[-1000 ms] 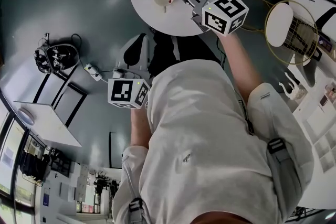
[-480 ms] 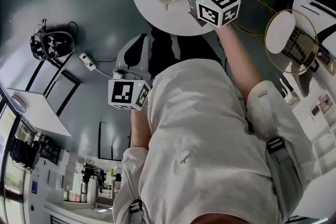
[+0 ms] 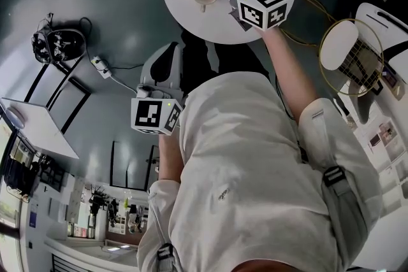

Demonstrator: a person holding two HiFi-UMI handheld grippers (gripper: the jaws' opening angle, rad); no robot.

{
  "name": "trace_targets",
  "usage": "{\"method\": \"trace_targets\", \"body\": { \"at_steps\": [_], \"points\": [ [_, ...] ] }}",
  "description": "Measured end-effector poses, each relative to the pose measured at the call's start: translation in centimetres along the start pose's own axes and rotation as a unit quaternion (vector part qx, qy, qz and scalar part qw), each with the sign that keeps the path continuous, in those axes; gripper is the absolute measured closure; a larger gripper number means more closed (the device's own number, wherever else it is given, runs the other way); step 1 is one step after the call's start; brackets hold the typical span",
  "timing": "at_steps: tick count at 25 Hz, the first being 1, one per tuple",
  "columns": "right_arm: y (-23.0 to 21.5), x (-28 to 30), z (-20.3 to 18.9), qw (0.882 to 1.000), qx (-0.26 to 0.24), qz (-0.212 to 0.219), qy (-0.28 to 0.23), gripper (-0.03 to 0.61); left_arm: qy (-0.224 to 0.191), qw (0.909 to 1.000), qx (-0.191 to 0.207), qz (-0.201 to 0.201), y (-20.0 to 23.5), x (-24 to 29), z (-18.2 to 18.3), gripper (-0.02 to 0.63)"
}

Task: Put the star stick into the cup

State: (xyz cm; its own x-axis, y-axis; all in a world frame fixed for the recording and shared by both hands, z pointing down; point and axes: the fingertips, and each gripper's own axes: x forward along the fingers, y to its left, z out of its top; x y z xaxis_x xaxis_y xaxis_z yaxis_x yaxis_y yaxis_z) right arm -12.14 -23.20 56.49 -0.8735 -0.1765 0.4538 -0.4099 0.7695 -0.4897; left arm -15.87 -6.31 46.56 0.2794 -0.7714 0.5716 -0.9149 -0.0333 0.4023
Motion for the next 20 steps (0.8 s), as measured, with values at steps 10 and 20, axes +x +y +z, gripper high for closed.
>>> {"method": "trace_targets", "body": {
  "at_steps": [10, 20],
  "points": [
    [0.0, 0.7, -2.1, 1.0, -0.002, 0.0, 0.021, 0.566, -0.009, 0.9997, -0.008, 0.019, 1.1, -0.6, -0.2, 0.603],
    [-1.0, 0.8, -4.5, 0.999, 0.003, -0.021, 0.041, 0.561, -0.012, 0.9994, -0.008, 0.033, 2.0, -1.4, -0.1, 0.603]
  ]
}}
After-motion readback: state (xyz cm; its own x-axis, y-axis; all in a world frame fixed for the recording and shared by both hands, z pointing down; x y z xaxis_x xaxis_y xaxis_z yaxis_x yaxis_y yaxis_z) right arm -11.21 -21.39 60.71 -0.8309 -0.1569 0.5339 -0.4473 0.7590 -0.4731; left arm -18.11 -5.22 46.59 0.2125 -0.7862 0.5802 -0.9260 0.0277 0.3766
